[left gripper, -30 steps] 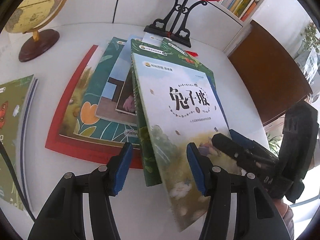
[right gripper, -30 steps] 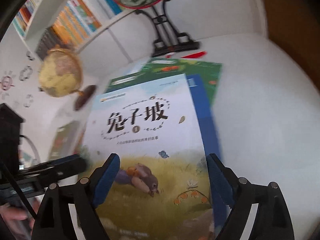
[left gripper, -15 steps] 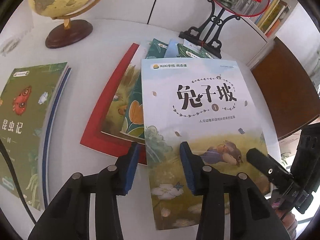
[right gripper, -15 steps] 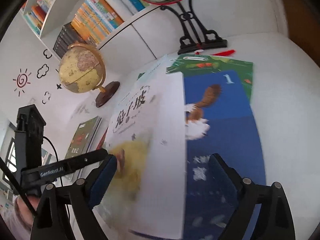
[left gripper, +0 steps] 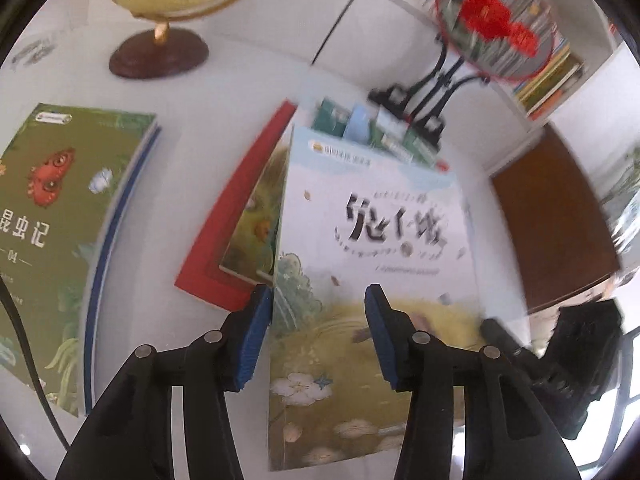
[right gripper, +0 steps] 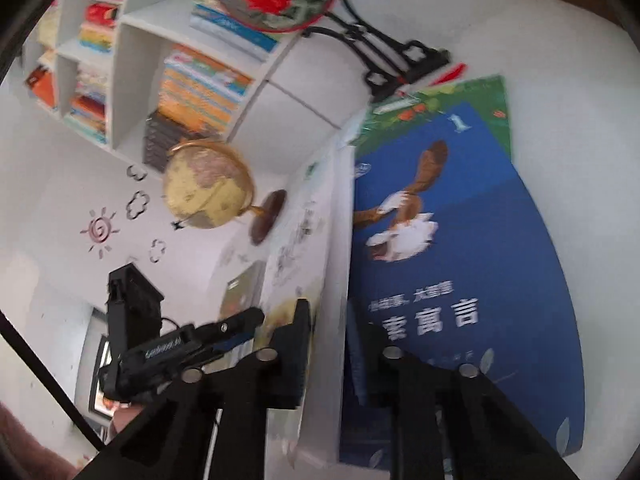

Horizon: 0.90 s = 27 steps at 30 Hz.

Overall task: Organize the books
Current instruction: 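Carry the white book toward the globe beside the green book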

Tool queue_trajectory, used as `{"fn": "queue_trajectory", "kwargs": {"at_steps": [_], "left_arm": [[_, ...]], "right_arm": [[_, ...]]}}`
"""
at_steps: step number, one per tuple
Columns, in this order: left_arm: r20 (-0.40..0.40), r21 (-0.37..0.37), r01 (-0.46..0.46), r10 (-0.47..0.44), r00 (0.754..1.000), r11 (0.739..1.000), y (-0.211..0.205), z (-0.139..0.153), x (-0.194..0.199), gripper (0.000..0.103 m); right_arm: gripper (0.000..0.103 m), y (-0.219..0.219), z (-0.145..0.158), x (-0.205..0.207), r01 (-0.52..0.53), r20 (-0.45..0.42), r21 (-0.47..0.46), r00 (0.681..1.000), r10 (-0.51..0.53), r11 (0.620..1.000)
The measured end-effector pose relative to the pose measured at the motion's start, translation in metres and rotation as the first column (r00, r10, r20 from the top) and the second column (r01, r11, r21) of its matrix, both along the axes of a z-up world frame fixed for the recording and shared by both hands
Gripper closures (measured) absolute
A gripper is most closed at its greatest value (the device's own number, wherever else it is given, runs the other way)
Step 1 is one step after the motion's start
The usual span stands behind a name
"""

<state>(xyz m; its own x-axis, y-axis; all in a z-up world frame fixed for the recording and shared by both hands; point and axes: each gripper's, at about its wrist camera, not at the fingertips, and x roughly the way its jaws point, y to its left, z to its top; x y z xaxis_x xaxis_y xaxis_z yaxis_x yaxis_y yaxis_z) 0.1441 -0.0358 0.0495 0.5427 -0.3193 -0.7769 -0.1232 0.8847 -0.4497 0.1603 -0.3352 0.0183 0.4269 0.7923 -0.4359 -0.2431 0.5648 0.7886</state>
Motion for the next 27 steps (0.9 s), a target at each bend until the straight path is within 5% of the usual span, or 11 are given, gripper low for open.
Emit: {"fn": "queue_trajectory", "kwargs": {"at_steps": [4,7,11,14,17,20,25,27], "left_arm": [[-0.008,0.061,0.001,-0.001,1.000,0.998,-0.006,-0.002,0.001,0.059],[-0.007,0.089,-0.001,0.002,1.000,0.996,-0.009,-0.004,-0.001,0.059],[-0.042,0.209,-0.015,0.025,0.999,0.978,-0.010,-0.008,-0.003,0.074],[-0.069,0.148,-0.024,0.034,0.997,0.989,-0.002,-0.017,0.000,0.074],[-0.063,0.154,-0.024,0.033,0.997,0.988,-0.002,-0.015,-0.002,0.074],[-0.048,0.061,0.004,-0.002,0.999,0.998,0.000,-0.014,-0.004,0.075],[0.057,-0.060,0.000,0.004,0.998,0.998,0.007,0.011,-0.011,0.075],[0.068,-0.044,0.018,-0.015,0.998,0.999,0.002,0.016,-0.007,0.075]], "right_arm": [[0.084,0.013,-0.003,0.002,-0.004,-0.018,-0.118,1.000,0.002,0.993],[0.084,0.012,-0.007,0.004,0.028,-0.030,-0.083,0.999,-0.031,0.996],[0.084,0.003,-0.015,0.000,0.046,-0.058,0.027,0.997,-0.045,0.999],[0.084,0.001,-0.013,-0.004,0.014,-0.038,0.166,0.999,-0.008,0.986],[0.083,0.020,-0.011,-0.003,-0.014,-0.050,0.038,0.999,0.016,0.999],[0.086,0.024,-0.014,-0.003,0.009,-0.060,0.075,0.998,-0.004,0.997],[0.094,0.031,0.005,-0.006,0.067,0.009,-0.083,0.998,-0.067,0.994],[0.094,0.037,0.016,-0.008,0.058,0.050,-0.178,0.998,-0.050,0.982]]}}
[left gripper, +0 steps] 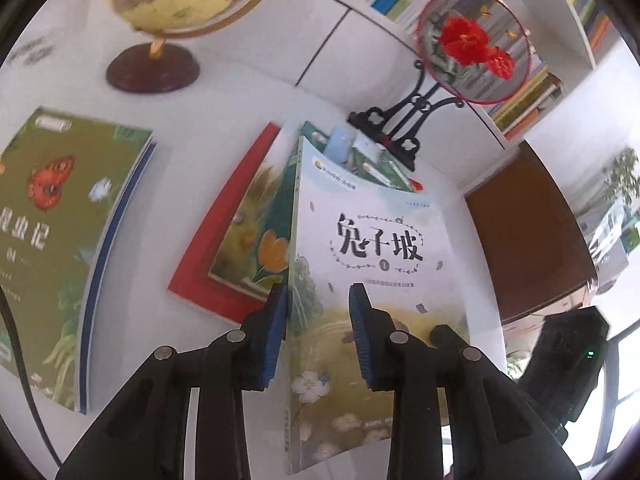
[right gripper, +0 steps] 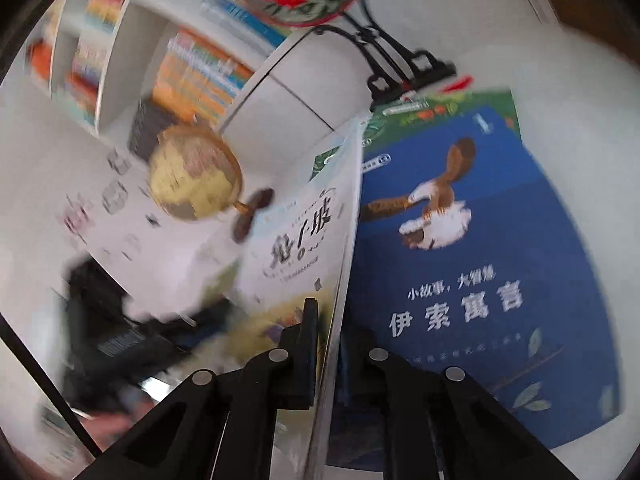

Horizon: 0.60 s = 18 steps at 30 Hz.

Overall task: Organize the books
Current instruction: 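Carry the white book toward the globe beside the green book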

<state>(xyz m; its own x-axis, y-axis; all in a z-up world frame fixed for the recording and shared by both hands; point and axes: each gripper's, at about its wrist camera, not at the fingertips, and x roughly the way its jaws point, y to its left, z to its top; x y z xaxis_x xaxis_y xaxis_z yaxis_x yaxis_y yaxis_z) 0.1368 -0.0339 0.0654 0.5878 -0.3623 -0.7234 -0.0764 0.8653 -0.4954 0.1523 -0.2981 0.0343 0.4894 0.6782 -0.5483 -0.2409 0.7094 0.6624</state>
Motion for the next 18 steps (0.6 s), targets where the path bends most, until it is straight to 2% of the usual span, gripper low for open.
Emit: {"fn": "queue_trajectory", "kwargs": {"at_steps": [2,6,18], "left_arm": [[0.013,0.013,0.014,-0.014,1.000,1.000,-0.004,0.005,0.001,0.075],[0.052,-0.027,0.008,-0.007,0.999,1.000,-0.001,0.018,0.000,0.075],[0.110,0.021,0.046,-0.048,0.993,0.999,0.008,0.047,0.003,0.075]], "right_arm": [[0.094,0.007,0.014,-0.004,0.001,0.054,-0.049,0.999,0.002,0.999],[0.094,0.010,0.027,-0.007,0.006,0.087,-0.102,0.996,0.002,0.995],[0.094,0.023,0.064,-0.013,0.039,0.151,-0.096,0.988,-0.024,0.995]]}}
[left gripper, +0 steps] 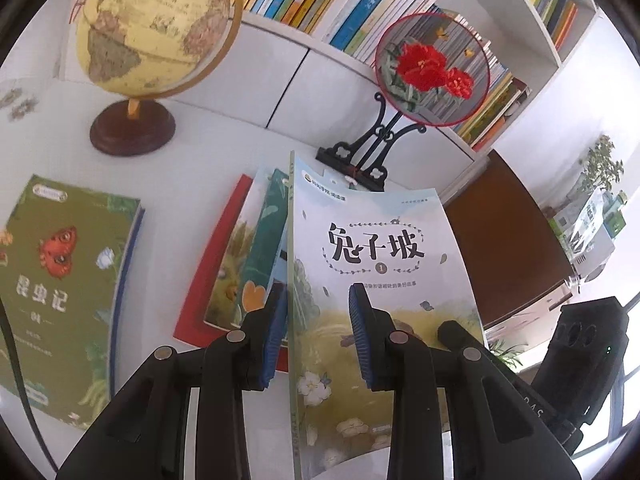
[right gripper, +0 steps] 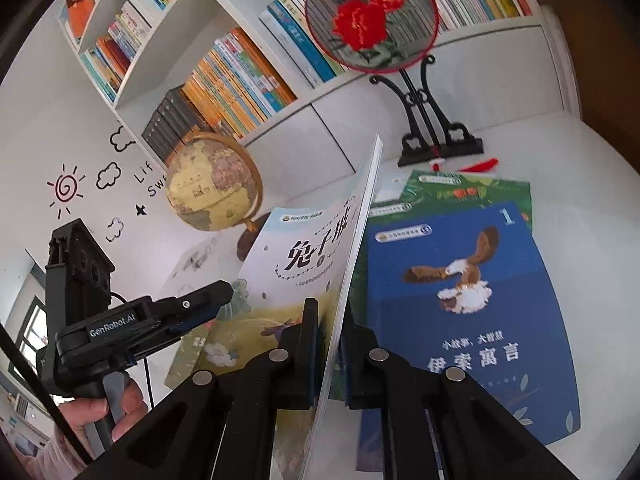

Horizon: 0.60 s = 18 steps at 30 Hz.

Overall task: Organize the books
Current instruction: 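Carry the white book toward the globe beside the green book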

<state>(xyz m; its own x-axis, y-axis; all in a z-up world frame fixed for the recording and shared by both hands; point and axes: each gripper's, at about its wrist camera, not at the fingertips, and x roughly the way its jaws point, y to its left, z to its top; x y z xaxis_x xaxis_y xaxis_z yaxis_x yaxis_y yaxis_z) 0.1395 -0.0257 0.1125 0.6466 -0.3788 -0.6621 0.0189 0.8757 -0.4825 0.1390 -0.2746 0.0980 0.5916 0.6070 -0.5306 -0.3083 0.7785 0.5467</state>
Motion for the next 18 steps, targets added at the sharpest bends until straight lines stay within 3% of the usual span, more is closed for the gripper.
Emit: {"fn": "queue_trajectory", "kwargs": {"at_steps": [6,18], "left_arm": [[0.019,0.087,0.016,-0.018,1.000,0.996,0.012,0.021,-0.002,0.075],[0.057,0.158,-0.005,-0.004,0.998,0.987,0.065,0.049,-0.012,0.075]], "right_arm": [[0.094,0.018,0.019,-0.002,0.013,0.039,0.003,0.999,-0.013,1.000],[0.094,0.080,0.049,-0.006,0.018,0.085,-0.011,0.996,-0.017,1.000]]}}
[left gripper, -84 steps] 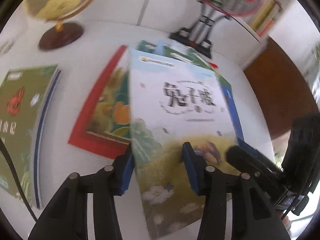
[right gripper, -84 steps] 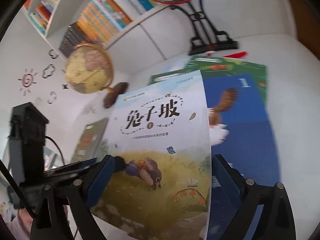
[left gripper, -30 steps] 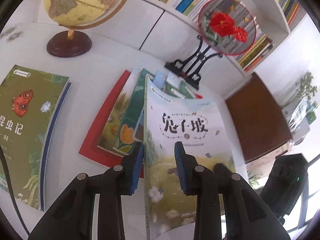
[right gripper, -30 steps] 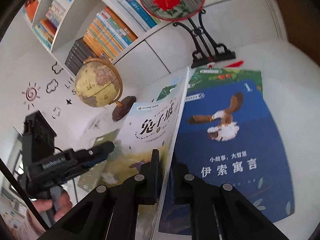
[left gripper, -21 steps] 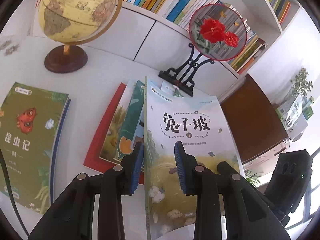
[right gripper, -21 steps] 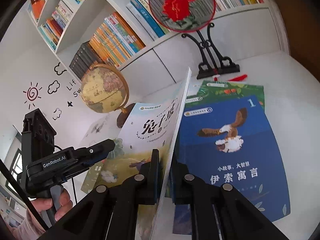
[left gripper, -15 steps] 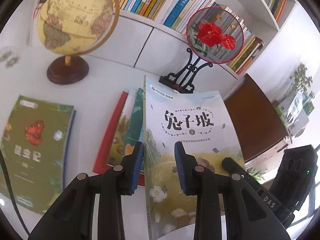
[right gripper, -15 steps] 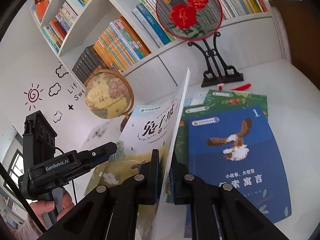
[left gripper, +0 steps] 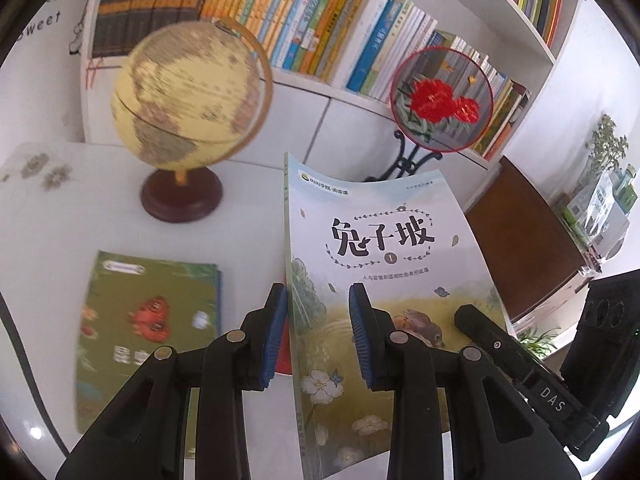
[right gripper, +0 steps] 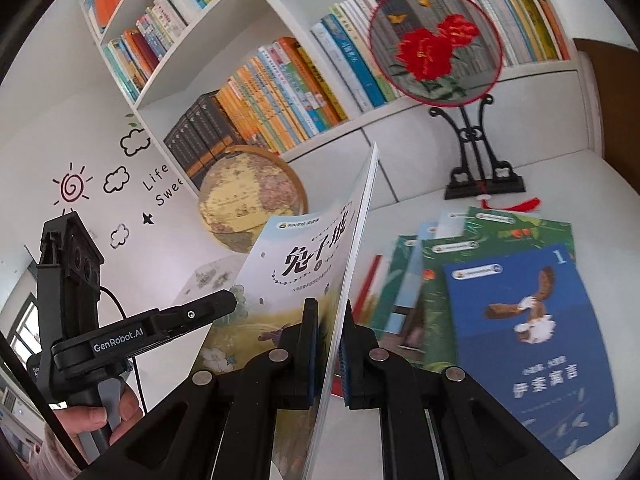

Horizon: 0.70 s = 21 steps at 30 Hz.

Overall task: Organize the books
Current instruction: 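Carry the white book toward the globe beside the green book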

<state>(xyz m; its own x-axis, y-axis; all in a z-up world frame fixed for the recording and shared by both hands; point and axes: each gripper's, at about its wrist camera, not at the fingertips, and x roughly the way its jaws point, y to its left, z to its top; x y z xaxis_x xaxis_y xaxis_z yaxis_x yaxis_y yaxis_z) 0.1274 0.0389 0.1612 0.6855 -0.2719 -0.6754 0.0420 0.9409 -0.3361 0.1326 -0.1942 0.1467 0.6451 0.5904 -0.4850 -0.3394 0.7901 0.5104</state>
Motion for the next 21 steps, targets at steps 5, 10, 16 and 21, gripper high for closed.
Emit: {"fn": "queue_trajectory", "kwargs": {"at_steps": [5,10,16,21], "left_arm": [[0.007,0.001,-0.023,0.023,1.000,1.000,0.026,0.004,-0.005,0.075],[0.009,0.009,-0.050,0.050,0.999,0.999,0.051,0.005,-0.007,0.075],[0.004,0.013,-0.091,0.091,0.996,0.996,0.088,0.004,-0.008,0.075],[-0.013,0.021,-0.118,0.118,0.993,0.993,0.113,-0.004,-0.012,0.075]], "right_arm": [[0.094,0.028,0.009,0.000,-0.013,0.013,0.002,1.000,0.013,1.000],[0.094,0.055,0.013,0.003,-0.026,0.020,0.007,0.999,0.026,1.000],[0.094,0.094,0.012,0.007,-0.063,0.016,-0.001,0.998,0.063,0.998],[0.093,0.122,0.003,0.011,-0.093,-0.005,-0.004,0.996,0.093,0.996]]}}
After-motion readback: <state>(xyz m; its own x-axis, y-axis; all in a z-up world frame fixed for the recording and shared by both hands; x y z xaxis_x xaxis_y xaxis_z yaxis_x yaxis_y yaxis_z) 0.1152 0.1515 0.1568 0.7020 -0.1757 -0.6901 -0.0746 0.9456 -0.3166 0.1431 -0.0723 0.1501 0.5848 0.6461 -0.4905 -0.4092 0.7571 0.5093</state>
